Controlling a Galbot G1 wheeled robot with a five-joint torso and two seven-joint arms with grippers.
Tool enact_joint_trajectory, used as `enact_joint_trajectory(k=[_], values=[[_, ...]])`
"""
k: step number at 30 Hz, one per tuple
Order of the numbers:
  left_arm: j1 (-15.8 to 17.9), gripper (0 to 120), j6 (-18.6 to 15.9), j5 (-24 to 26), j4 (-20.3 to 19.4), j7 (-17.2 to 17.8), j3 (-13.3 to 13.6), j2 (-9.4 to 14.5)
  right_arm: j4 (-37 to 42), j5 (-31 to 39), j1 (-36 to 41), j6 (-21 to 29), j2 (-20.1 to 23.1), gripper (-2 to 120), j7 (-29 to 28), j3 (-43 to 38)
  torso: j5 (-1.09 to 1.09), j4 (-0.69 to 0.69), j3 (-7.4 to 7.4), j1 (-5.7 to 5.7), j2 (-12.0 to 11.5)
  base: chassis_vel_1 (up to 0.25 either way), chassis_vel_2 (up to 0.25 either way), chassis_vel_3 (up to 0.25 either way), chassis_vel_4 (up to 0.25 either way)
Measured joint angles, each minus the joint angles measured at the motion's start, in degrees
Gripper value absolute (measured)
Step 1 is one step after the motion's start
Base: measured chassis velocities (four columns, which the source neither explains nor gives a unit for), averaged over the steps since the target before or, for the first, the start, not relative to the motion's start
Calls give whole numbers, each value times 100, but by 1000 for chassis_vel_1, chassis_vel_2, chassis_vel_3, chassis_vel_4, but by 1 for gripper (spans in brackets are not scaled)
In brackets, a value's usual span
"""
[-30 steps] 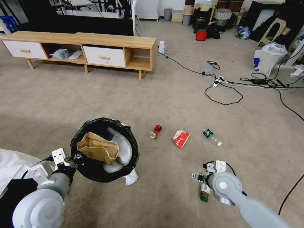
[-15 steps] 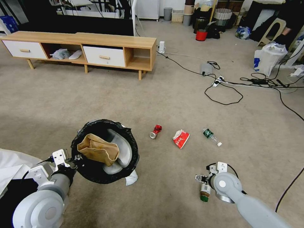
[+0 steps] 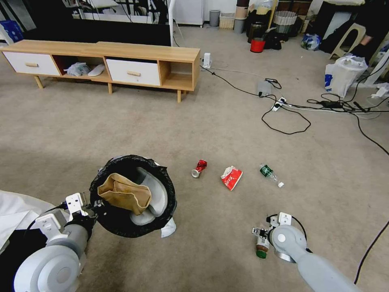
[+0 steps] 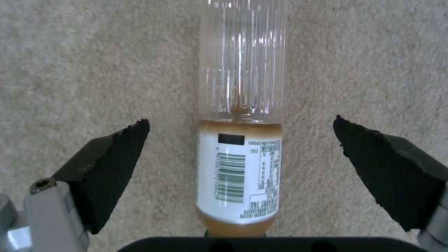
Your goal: Pick up the trash bin and place the garbage on the floor into it.
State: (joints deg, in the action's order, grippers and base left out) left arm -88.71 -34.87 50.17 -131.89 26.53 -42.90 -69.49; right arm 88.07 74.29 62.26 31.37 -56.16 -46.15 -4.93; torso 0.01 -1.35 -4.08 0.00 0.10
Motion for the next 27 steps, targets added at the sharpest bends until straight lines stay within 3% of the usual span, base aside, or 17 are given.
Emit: enact_joint_trajectory(k=[15,27], values=[[-64,0,15,11,39,-38,-91,12,-550,-500,-136,-147,-476,100,224,20,-1,0,0,0,0,0,0,0,0],[-78,0,29,18,56,-58,-142,16,-669,-688,-172,-217,-577,100,352,60,0,0,0,-1,0,0,0,0,0]])
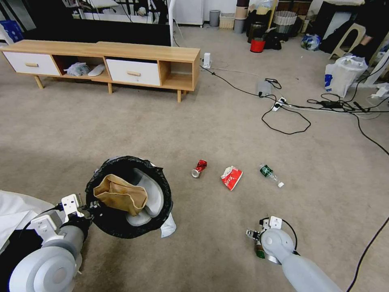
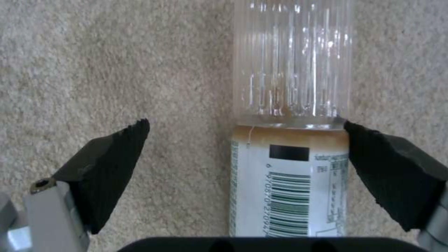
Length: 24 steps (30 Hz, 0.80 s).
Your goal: Pick up the trash bin and place the garbage on the floor into it.
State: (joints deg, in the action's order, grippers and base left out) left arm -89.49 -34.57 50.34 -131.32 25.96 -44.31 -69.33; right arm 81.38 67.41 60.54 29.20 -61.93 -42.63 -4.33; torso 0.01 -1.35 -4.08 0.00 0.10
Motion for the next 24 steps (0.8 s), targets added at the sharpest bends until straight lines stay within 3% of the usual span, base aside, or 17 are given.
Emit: enact_joint_trajectory(k=[9,10,12,14,15,17,24], values=[[-11,0,13,-7,-5,-2,3,-23,-92,-138,-7,-71,-43,95,93,17,-1,0,0,0,0,0,0,0,0],[-20,0,18,-14,-9,-2,-1,-26,-126,-184,-7,-84,-37,87,130,17,0,0,0,0,0,0,0,0,0],[-22,0,19,-16,-10,-2,-1,-27,-141,-203,-6,-92,-37,85,141,16,0,0,0,0,0,0,0,0,0],[-29,0,21,-19,-27,-3,-1,-32,-170,-240,6,-122,-44,74,191,-5,-1,0,0,0,0,0,0,0,0],[-29,0,21,-19,-27,-3,-1,-32,-170,-240,6,-122,-44,74,191,-5,-1,0,0,0,0,0,0,0,0],[-32,0,25,-27,-36,-3,-2,-39,-145,-248,31,-140,-13,61,224,-14,-1,1,0,0,0,0,0,0,0],[-27,0,35,-55,-45,-3,31,-74,-85,-258,86,-169,36,40,218,-36,0,-1,0,0,1,0,0,0,0]])
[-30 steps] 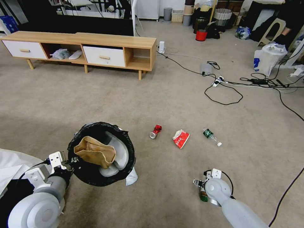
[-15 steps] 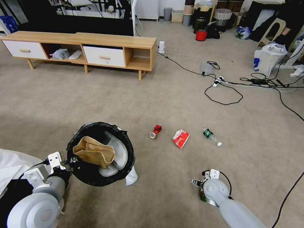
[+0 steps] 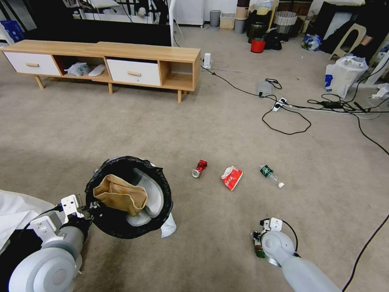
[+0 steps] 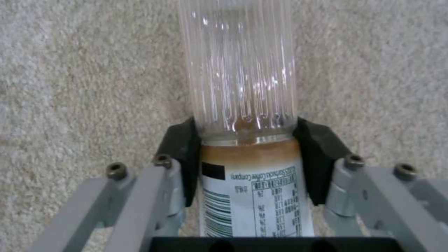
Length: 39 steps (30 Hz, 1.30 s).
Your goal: Pick up the trash bin and place the garbage on the floor into it.
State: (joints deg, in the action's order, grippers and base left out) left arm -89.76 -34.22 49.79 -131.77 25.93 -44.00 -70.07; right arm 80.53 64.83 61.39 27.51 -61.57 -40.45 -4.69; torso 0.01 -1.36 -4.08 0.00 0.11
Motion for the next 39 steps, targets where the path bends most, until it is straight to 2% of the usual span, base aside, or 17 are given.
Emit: enact_joint_trajectory(k=[5,15,19,21,24,26,29,39], values=[[-3,0,5,-19,0,0,12,-22,34,-22,37,-28,17,28,1,-1,0,1,0,0,0,0,0,0,0],[22,0,-5,-24,20,0,70,17,243,-37,89,-127,163,26,-33,-10,-4,0,0,0,0,0,0,0,0],[19,0,-94,-1,19,5,132,74,747,-116,168,-205,440,26,-76,-72,-1,0,-1,0,0,0,0,0,0],[18,0,-161,52,19,24,164,112,1269,-152,218,-260,662,26,-114,-146,-2,1,0,0,0,0,0,0,0],[15,0,-188,83,18,33,184,130,1546,-154,245,-285,774,26,-126,-192,-2,2,0,0,0,0,0,0,0],[3,0,-269,168,2,72,251,165,2226,-152,335,-341,1088,26,-142,-348,-2,1,0,0,-1,0,0,0,0],[3,0,-311,224,-29,101,297,174,2605,-145,405,-361,1288,26,-136,-502,-1,1,0,0,-1,0,0,0,0],[-36,0,-408,286,-110,198,453,143,3924,-114,638,-459,2158,26,215,-1317,-1,1,1,0,-2,0,0,0,0]])
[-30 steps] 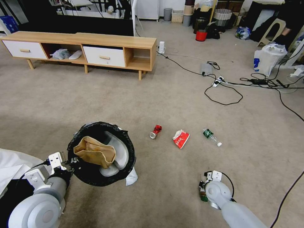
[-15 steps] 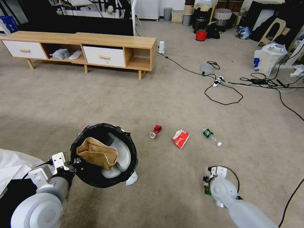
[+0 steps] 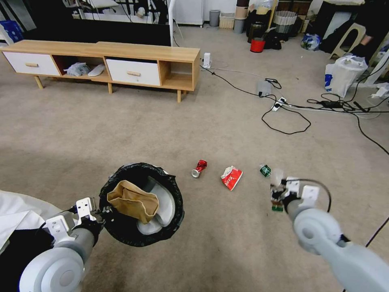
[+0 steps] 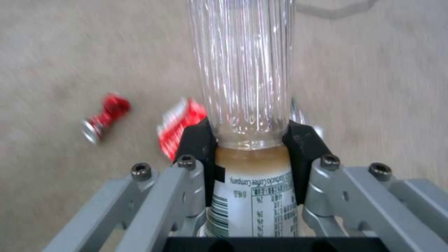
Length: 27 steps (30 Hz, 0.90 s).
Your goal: Pick up the trash bin and place the garbage on the floor into it.
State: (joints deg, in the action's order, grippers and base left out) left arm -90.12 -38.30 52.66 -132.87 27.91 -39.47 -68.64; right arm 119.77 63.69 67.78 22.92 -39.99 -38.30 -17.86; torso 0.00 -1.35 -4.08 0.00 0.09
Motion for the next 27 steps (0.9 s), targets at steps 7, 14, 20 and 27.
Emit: enact_joint_trajectory(k=[7,14,20,27], values=[[20,0,-119,174,-6,91,160,-10,469,-328,-154,-325,356,26,756,-217,1,0,0,0,0,0,0,0,0],[123,0,-244,197,41,95,377,47,792,-706,-625,-678,707,26,1852,-123,-1,1,0,0,0,0,0,0,0],[248,0,-271,-38,119,3,747,107,1014,-723,-745,-868,878,26,2337,-103,0,0,0,0,0,0,0,0,0],[502,0,-322,-155,205,-6,1123,121,1186,-715,-842,-1109,1012,26,2783,-50,0,-1,-1,0,0,0,0,0,0]])
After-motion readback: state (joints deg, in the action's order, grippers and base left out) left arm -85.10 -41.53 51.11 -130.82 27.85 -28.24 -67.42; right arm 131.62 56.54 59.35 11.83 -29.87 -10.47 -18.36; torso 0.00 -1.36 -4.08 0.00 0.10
